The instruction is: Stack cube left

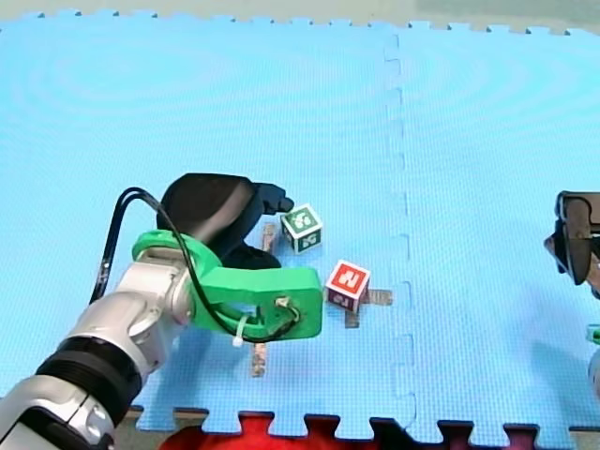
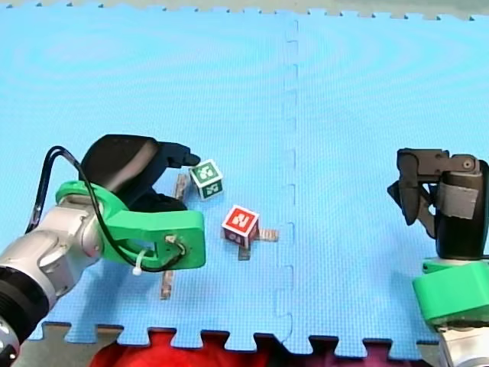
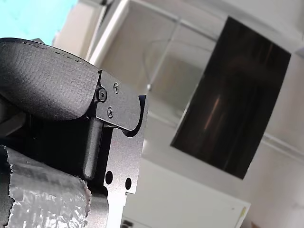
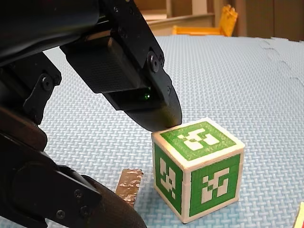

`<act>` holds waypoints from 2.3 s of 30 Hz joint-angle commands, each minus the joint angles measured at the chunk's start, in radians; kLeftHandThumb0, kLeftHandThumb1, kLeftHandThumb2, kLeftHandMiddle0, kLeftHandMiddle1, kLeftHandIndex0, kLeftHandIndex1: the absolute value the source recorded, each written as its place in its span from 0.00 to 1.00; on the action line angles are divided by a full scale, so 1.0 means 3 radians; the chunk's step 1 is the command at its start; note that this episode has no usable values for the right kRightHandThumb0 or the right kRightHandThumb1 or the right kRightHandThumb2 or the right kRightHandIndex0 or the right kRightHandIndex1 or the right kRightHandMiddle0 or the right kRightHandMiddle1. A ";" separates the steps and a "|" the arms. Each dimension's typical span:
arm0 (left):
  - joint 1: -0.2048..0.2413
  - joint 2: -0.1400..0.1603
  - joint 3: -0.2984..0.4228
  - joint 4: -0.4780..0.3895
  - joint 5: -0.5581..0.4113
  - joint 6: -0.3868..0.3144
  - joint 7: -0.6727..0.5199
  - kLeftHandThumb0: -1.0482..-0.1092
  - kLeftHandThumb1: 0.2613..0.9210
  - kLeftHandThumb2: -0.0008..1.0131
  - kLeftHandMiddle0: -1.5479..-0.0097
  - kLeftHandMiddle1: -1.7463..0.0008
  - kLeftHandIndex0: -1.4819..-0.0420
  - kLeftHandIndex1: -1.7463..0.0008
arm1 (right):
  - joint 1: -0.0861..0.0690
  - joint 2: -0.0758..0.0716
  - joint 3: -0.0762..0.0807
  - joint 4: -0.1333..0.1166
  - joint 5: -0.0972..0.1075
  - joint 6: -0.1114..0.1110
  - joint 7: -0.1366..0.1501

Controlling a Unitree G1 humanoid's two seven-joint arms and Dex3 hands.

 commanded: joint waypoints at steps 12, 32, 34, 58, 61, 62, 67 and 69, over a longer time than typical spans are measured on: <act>-0.0088 -0.0046 -0.0055 0.0136 0.0018 0.0017 0.0007 0.06 0.78 0.02 0.46 0.00 0.59 0.99 | 0.0056 -0.0016 0.0003 -0.0047 0.0008 0.0010 -0.0016; -0.0489 -0.0173 -0.0061 0.0372 -0.0033 -0.0004 -0.0058 0.12 0.77 0.00 0.46 0.00 0.57 0.99 | 0.0130 -0.0025 0.0013 -0.0169 -0.0004 0.0099 -0.0032; -0.0500 -0.0174 -0.0067 0.0375 -0.0029 -0.0003 -0.0054 0.12 0.77 0.00 0.45 0.00 0.57 0.99 | 0.0131 -0.0024 0.0017 -0.0171 -0.0005 0.0102 -0.0032; -0.0615 -0.0127 -0.0165 0.0385 0.0021 -0.0113 -0.0264 0.41 0.70 0.01 0.47 0.00 0.33 1.00 | 0.0239 -0.0040 -0.0016 -0.0431 0.0024 0.0208 0.0000; -0.0621 -0.0141 -0.0180 0.0400 0.0023 -0.0082 -0.0359 0.40 0.70 0.00 0.46 0.00 0.32 1.00 | 0.0250 -0.0048 -0.0024 -0.0463 -0.0002 0.0221 -0.0019; -0.0620 -0.0155 -0.0185 0.0416 0.0023 -0.0067 -0.0375 0.40 0.70 0.00 0.46 0.00 0.32 1.00 | 0.0253 -0.0050 -0.0025 -0.0473 -0.0008 0.0225 -0.0022; -0.0610 -0.0189 -0.0192 0.0430 0.0019 -0.0014 -0.0401 0.39 0.71 0.00 0.45 0.00 0.31 0.99 | 0.0283 -0.0052 -0.0024 -0.0528 -0.0018 0.0242 -0.0022; -0.0606 -0.0193 -0.0195 0.0416 0.0021 0.0004 -0.0412 0.39 0.71 0.00 0.45 0.00 0.31 0.99 | 0.0297 -0.0051 -0.0024 -0.0556 -0.0019 0.0254 -0.0020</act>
